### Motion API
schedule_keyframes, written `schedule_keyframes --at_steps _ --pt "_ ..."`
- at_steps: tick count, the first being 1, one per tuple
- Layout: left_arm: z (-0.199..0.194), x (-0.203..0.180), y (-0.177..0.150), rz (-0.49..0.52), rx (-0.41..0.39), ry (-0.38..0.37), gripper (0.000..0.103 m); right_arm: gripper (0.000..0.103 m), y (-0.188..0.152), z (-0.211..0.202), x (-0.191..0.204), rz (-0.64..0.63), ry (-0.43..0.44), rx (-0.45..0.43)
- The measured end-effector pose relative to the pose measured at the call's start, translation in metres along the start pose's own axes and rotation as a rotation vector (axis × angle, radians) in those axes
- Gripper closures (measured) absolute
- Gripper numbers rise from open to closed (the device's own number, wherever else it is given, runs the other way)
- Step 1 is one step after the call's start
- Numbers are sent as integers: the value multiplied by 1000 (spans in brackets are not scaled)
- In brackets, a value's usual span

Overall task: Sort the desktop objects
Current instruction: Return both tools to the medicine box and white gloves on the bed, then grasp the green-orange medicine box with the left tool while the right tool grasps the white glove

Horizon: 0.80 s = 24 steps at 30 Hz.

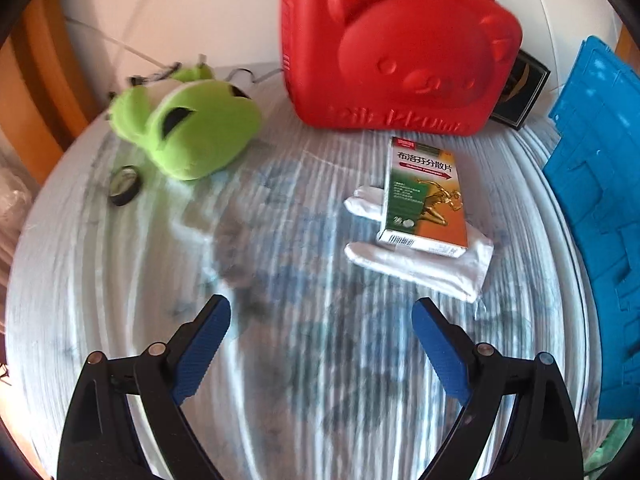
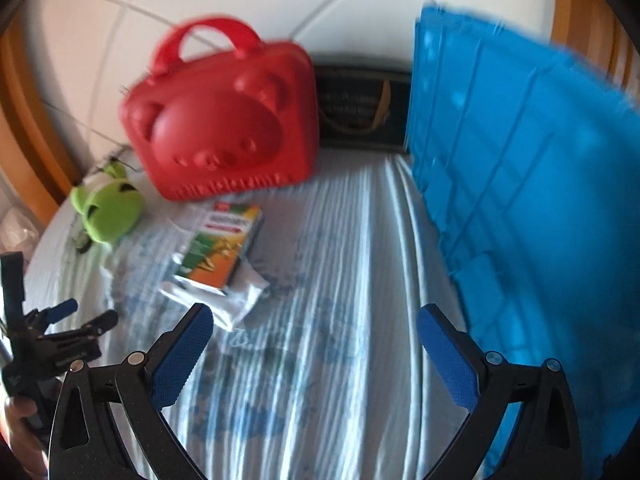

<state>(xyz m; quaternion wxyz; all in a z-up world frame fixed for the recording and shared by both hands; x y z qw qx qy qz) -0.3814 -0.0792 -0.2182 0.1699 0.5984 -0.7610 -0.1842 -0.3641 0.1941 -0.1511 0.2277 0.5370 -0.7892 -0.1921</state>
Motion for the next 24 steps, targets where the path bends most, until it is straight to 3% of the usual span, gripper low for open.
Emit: schedule_keyframes --at_steps 11,14,16,17,20,24 --pt "84 -67 91 136 22 -105 10 0 9 96 -31 54 -36 118" --pt "115 -84 101 176 71 -98 9 0 9 109 -38 68 -26 136" --pt "129 -91 103 167 88 -144 9 0 8 116 -41 69 -28 144" --pt "133 -91 102 166 100 -138 15 0 9 119 -43 68 -29 147" --pt "124 -84 96 158 46 -140 16 0 8 128 -39 60 -25 157" --pt "86 -50 75 128 -7 -56 16 0 1 138 -16 11 0 184"
Point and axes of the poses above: each gripper's, at about its wrist camera, not at the fingertips, and z roughly the way its jaws point, x to its left, y to its top, the point moved 6 cm from there along z, roughly the way its jaws point, and after that the axes turned 12 degrees about z, right-handed, at the moved point
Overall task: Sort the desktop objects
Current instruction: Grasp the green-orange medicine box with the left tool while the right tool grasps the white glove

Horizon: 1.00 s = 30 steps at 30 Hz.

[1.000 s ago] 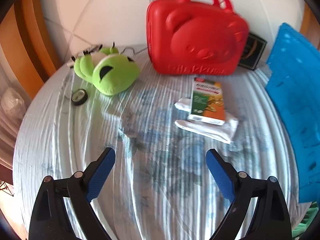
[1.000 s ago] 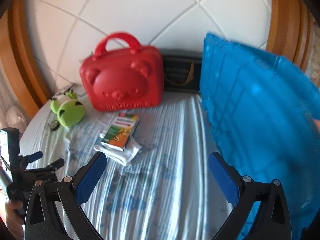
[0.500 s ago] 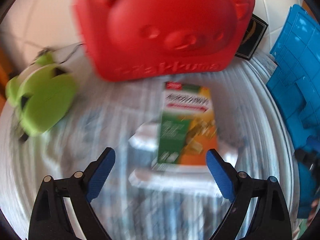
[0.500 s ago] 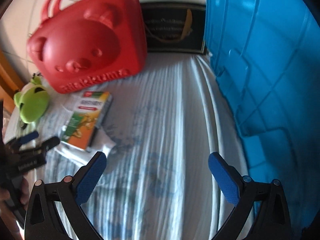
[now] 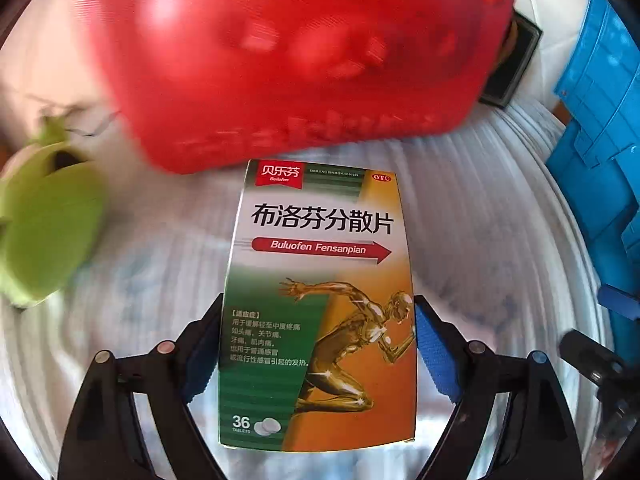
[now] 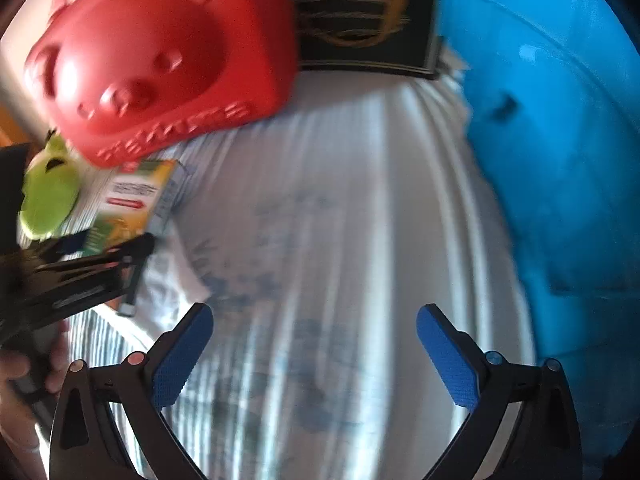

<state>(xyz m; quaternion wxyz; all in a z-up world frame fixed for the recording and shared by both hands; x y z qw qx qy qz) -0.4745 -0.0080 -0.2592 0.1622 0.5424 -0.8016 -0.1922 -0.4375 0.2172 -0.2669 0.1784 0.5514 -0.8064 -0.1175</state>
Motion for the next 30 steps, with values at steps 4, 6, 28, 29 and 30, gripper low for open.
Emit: schedule_keyframes --at_steps 4,6,28,29,30 --pt "-21 37 -38 -44 33 90 16 0 -10 12 42 -72 77 34" --pt "-26 51 -57 -67 57 130 16 0 -15 20 61 -108 106 53" --pt "-41 67 -100 -143 63 106 16 93 -34 53 121 -284 70 66" --pt "-44 65 -98 -143 57 107 16 93 -36 52 120 -282 69 73" --pt "-50 63 -97 -142 46 106 16 94 -38 49 118 -279 71 75"
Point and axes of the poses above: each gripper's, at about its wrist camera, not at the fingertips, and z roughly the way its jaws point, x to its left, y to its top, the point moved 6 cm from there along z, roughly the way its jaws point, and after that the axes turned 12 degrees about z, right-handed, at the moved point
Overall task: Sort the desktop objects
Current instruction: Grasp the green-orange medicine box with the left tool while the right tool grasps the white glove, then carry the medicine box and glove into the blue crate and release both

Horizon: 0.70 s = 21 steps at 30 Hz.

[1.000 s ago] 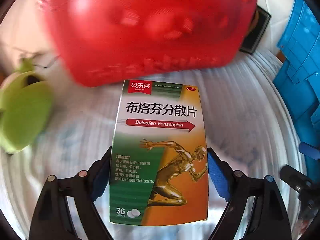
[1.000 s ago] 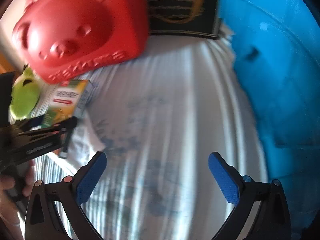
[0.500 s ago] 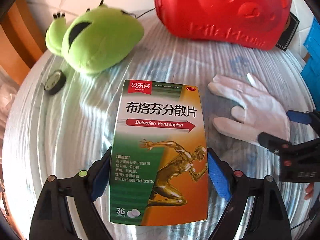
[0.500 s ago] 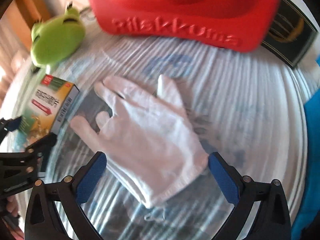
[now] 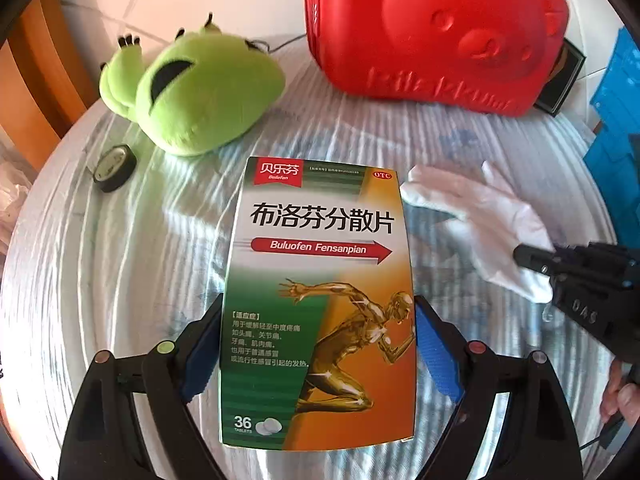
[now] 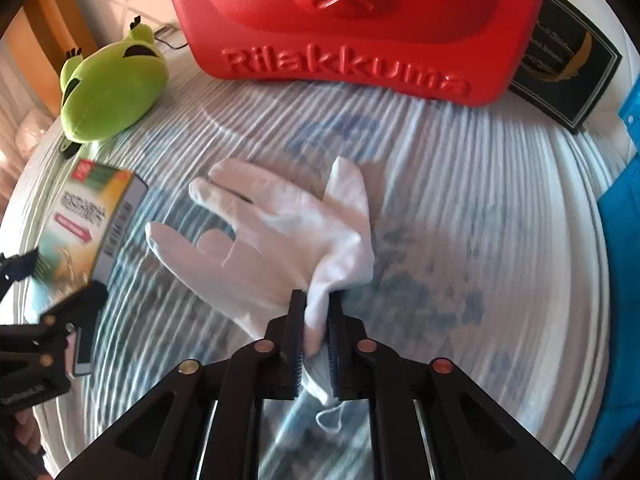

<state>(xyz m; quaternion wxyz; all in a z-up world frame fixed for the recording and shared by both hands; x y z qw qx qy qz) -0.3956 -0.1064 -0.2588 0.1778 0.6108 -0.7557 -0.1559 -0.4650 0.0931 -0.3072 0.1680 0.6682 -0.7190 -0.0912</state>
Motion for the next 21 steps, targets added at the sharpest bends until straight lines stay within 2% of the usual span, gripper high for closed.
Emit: schedule_keyframes --at_steps 2,6,14,21 --pt "-12 -4 3 6 -26 -1 16 94 -3 -11 -1 13 25 -13" --pt "-39 -15 12 28 -93 6 16 95 -7 -57 2 23 62 -101" --pt "-126 -43 11 83 -253 -3 16 96 -19 -184 3 24 77 -348" --pt "-209 -97 15 159 -401 -42 16 96 -45 -293 -16 69 48 -573"
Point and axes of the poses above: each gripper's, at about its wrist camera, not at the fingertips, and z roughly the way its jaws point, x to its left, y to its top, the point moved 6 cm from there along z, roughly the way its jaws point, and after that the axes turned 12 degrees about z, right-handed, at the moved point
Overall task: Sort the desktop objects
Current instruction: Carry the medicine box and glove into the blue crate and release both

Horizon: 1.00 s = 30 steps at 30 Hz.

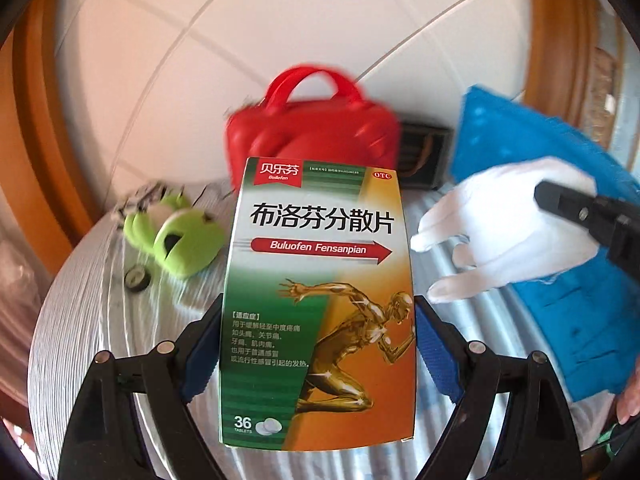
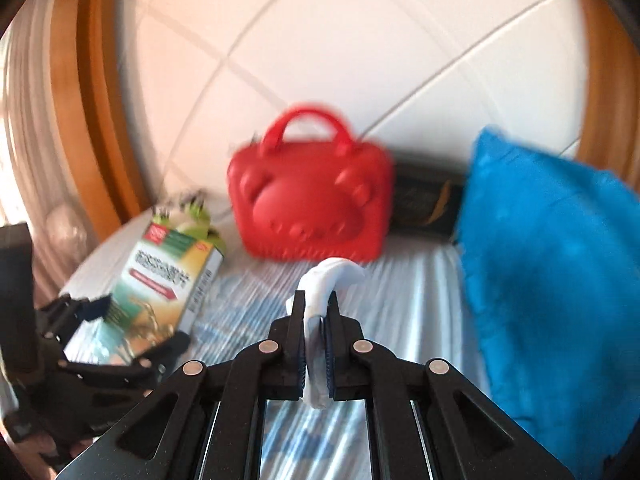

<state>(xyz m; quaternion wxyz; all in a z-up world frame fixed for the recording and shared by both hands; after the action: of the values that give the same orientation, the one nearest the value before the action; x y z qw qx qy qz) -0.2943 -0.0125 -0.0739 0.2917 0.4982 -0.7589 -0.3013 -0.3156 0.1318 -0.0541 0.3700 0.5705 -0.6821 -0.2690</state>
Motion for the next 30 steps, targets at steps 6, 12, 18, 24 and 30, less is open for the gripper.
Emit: schedule_keyframes --at_steps 6,12,18,24,30 --pt "-39 -56 45 81 -125 -53 16 96 37 -106 -39 59 -75 -212" --pt "-66 -135 97 166 -213 -186 16 96 56 -192 -96 136 -195 -353" --pt "-84 -219 148 226 -259 -335 16 96 67 -267 -166 199 -338 -445" --pt "-89 -293 176 290 -258 -411 16 96 66 -298 -239 272 -444 -467" --pt "-86 -357 186 349 -230 -448 16 96 57 -292 -301 346 -442 -411"
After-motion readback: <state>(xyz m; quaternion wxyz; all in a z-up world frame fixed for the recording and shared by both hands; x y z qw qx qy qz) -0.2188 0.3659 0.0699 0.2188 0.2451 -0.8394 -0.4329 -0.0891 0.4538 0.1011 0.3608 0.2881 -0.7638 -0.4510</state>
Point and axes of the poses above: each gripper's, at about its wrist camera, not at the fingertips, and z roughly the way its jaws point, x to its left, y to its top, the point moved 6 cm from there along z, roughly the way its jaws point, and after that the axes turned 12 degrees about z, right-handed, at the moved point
